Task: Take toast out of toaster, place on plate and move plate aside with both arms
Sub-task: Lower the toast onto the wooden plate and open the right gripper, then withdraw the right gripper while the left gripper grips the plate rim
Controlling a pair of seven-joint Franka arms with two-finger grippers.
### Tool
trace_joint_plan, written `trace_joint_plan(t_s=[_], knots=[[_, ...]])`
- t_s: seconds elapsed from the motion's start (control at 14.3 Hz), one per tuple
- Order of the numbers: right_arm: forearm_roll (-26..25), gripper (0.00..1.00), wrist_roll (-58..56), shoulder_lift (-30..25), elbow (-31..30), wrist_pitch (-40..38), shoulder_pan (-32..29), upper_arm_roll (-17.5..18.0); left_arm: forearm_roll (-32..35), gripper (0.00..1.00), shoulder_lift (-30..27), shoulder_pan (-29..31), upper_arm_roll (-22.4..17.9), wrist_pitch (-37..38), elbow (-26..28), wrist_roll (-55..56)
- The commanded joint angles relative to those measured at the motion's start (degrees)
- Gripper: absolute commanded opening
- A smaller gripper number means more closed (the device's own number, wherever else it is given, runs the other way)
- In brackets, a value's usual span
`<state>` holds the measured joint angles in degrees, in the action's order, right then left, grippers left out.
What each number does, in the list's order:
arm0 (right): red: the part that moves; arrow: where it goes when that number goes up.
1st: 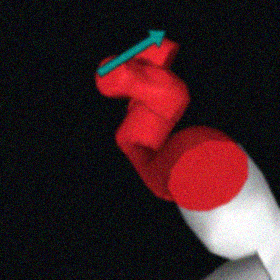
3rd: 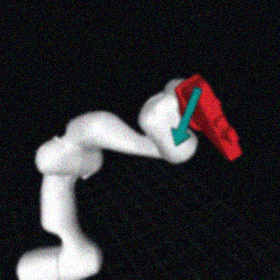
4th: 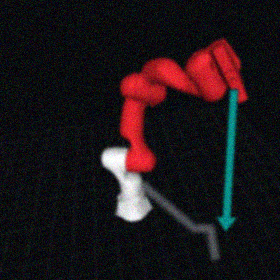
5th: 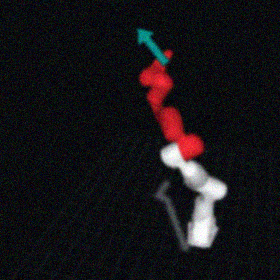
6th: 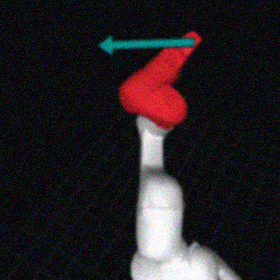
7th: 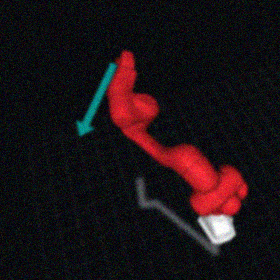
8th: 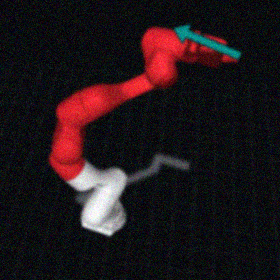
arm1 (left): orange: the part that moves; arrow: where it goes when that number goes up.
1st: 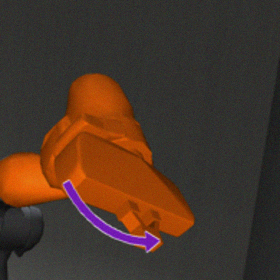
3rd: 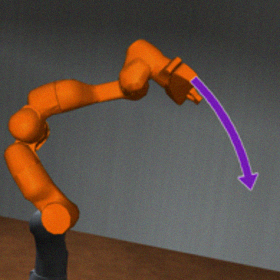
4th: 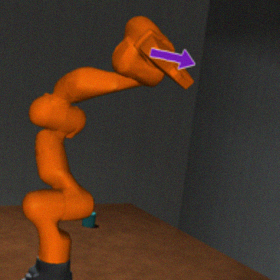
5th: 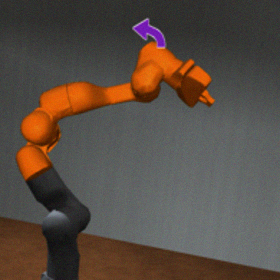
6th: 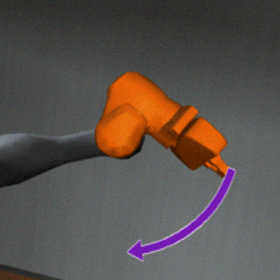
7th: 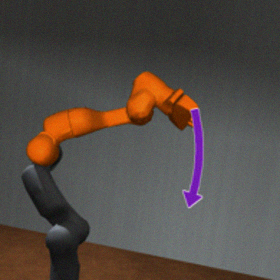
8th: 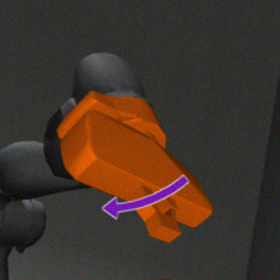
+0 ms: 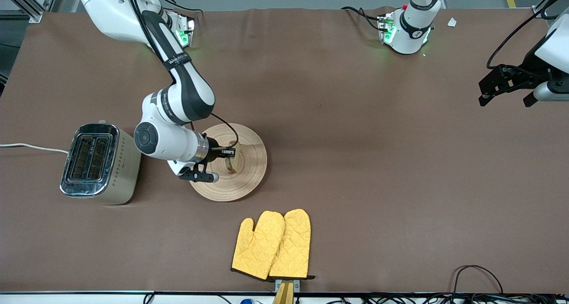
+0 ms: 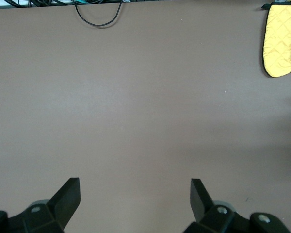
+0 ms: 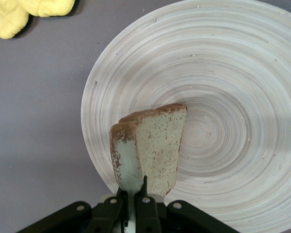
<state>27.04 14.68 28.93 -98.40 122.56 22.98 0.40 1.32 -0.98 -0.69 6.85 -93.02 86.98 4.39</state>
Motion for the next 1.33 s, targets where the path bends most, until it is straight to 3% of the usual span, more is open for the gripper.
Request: trace_joint_plan(t_s=[0.0, 0.42, 0.49, 0.63, 0.7, 0.98, 1.26], knots=[[1.18, 0.04, -6.74, -0.72, -4.51, 1.19, -1.79, -0.31, 0.7, 1.0, 0.63, -0.01, 0.01, 0.74, -1.29, 0.09], [-9.8, 0.08, -9.15, -0.8, -7.07, -0.91, -4.26, -2.07, -2.53, 1.0, 5.54, -1.06, 0.62, 2.58, -1.03, -0.79], [-10.51, 0.26, -8.97, -0.8, -7.07, -1.09, -4.43, -2.07, -5.34, 1.0, 6.77, -1.15, 0.8, 2.59, -0.59, -0.7], [-10.6, 0.92, -8.62, -0.8, -7.07, -1.18, -5.05, -2.15, -11.75, 1.0, 10.8, -1.85, 2.11, 2.06, -0.76, 0.78], [-10.69, 1.0, -8.62, -0.8, -6.98, -1.79, -5.4, -2.24, -14.57, 1.0, 13.0, -2.64, 2.81, 0.14, -0.94, 2.1], [-15.24, 1.0, -8.71, -2.64, -2.35, -10.37, -6.46, -5.66, -20.55, 1.0, 21.87, -9.58, 3.35, -11.45, -1.02, 14.04], [-23.59, 1.0, -9.14, -5.55, 8.28, -21.72, -6.98, -12.69, -33.99, 1.0, 32.77, -15.11, 3.43, -24.98, -1.03, 15.38]])
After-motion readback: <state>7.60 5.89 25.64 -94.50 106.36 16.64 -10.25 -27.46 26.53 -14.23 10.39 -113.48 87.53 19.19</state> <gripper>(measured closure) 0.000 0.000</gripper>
